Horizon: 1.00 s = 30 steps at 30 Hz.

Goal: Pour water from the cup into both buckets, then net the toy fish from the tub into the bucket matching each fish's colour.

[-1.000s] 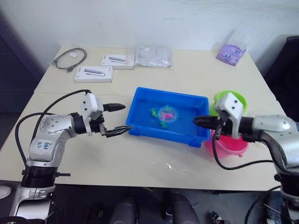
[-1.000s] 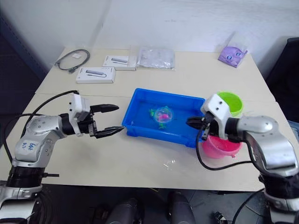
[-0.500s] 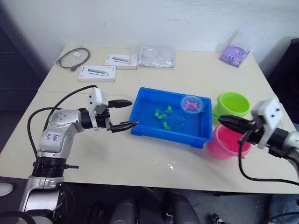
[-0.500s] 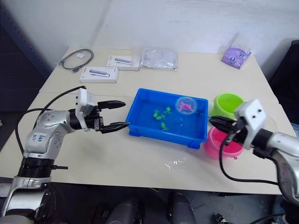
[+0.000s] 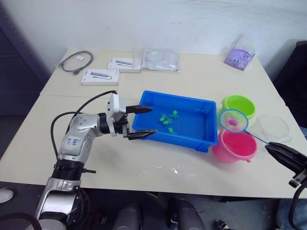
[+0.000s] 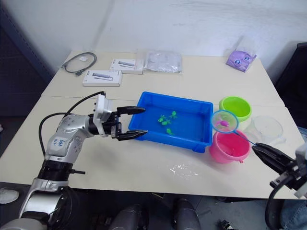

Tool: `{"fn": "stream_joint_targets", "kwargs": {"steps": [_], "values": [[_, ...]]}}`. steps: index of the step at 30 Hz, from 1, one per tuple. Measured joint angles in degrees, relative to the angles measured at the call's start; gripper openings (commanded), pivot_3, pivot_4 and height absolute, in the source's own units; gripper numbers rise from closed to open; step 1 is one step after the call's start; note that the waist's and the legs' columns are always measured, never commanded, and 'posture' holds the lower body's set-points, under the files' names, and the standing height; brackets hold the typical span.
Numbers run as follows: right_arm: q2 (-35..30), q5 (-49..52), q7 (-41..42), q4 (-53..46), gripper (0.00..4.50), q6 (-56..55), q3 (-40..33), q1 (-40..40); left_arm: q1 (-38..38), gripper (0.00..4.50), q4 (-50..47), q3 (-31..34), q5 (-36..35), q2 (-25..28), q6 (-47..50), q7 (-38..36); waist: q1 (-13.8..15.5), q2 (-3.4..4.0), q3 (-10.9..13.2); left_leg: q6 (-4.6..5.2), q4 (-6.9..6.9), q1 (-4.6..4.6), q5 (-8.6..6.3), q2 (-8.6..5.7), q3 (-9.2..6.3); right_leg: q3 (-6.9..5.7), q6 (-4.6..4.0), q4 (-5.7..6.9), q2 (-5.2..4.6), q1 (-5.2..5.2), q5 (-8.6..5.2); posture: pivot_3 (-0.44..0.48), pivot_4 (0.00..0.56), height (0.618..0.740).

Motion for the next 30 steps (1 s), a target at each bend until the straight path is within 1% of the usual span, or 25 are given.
{"fn": "stream_joint_targets", "kwargs": {"steps": [1, 2, 4, 5, 8, 12, 16, 19, 23, 28, 30], "values": [[1.8, -4.0, 0.0, 1.7, 0.0, -6.1, 0.3, 1.6, -0.3, 4.41, 0.3, -0.7, 0.0, -0.6, -0.1, -0.5, 0.1, 0.01, 0.0, -0.02, -0.02, 0.01, 0.0, 0.0, 0.0, 0.0, 0.0, -0.01, 0.03, 0.0, 0.0, 0.0, 0.15, 0.74], [3.0, -6.3, -0.1, 3.1, 0.0, -9.7, 0.7, 2.3, -0.4, 4.41, 0.7, -0.8, 0.0, -0.9, -0.2, -0.9, 0.0, 0.01, 0.0, -0.03, -0.02, 0.01, 0.0, 0.01, 0.01, 0.0, 0.0, -0.01, 0.05, 0.0, 0.0, 0.0, 0.15, 0.74], [6.7, -11.5, -1.4, 7.7, 0.0, -19.7, 2.5, 2.8, -0.4, 4.41, 2.6, -1.6, 0.3, -1.7, -0.4, -1.3, -0.1, 0.01, 0.0, -0.04, -0.01, 0.04, 0.01, 0.01, 0.08, 0.06, 0.0, 0.02, 0.05, -0.01, 0.0, 0.0, 0.15, 0.74], [7.4, -13.5, -1.7, 9.4, 0.0, -22.9, 3.5, 2.9, -0.4, 4.41, 2.9, -1.9, 0.4, -2.0, -0.5, -1.4, -0.2, 0.01, 0.0, -0.04, -0.01, 0.06, 0.01, 0.01, 0.1, 0.08, 0.0, 0.04, 0.04, -0.01, 0.0, 0.0, 0.15, 0.74], [8.0, -21.7, -3.9, 14.0, 0.0, -35.0, 7.5, 3.6, -0.4, 4.41, 3.9, -2.5, 0.7, -2.6, -0.7, -1.5, -0.5, 0.02, 0.0, -0.06, -0.01, 0.12, 0.01, 0.01, 0.16, 0.16, -0.03, 0.13, 0.04, -0.01, -0.02, 0.0, 0.15, 0.74], [8.1, -33.2, -11.5, 19.2, 0.0, -46.5, 10.2, 3.0, -0.4, 4.41, 4.1, -2.7, 0.9, -2.7, -1.2, -1.7, -0.6, 0.02, 0.0, -0.1, -0.01, 0.14, 0.03, 0.02, 0.16, 0.18, -0.07, 0.17, 0.0, -0.02, -0.04, 0.0, 0.15, 0.74], [8.1, -43.9, -21.0, 21.5, 0.0, -51.3, 10.9, 1.2, 0.0, 4.41, 4.0, -2.8, 0.9, -2.7, -1.2, -1.7, -0.7, 0.03, 0.0, -0.15, -0.01, 0.14, 0.03, 0.02, 0.15, 0.19, -0.12, 0.21, -0.03, -0.04, -0.07, 0.0, 0.15, 0.74], [7.8, -48.1, -25.5, 21.7, 0.0, -53.0, 11.0, 1.3, 0.4, 4.41, 3.9, -2.8, 0.9, -2.6, -1.2, -1.7, -0.7, 0.02, 0.0, -0.18, -0.01, 0.14, 0.04, 0.03, 0.14, 0.18, -0.15, 0.26, -0.02, -0.05, -0.09, 0.0, 0.15, 0.74], [2.9, -60.4, -34.0, 22.0, 0.0, -60.5, 10.5, 1.8, 1.4, 4.41, 3.4, -2.8, 0.9, -2.6, -0.9, -1.8, -0.8, 0.03, 0.0, -0.18, -0.01, 0.15, 0.04, 0.02, 0.15, 0.2, -0.15, 0.26, -0.02, -0.05, -0.09, 0.0, 0.15, 0.74], [1.4, -68.5, -42.4, 22.1, 0.0, -64.6, 10.4, 2.3, 1.6, 4.41, 2.2, -2.7, 0.1, -2.8, 1.3, -1.8, -1.1, 0.03, 0.0, -0.2, -0.01, 0.15, 0.06, 0.03, 0.15, 0.2, -0.18, 0.3, 0.0, -0.06, -0.11, 0.0, 0.15, 0.74], [1.1, -71.0, -45.4, 22.7, 0.0, -65.2, 10.5, 2.9, 1.6, 4.41, 2.1, -2.2, -0.1, -3.9, 1.7, -0.8, -1.0, 0.03, 0.0, -0.2, -0.01, 0.14, 0.06, 0.02, 0.14, 0.2, -0.18, 0.29, -0.01, -0.05, -0.11, 0.0, 0.15, 0.74]]}}
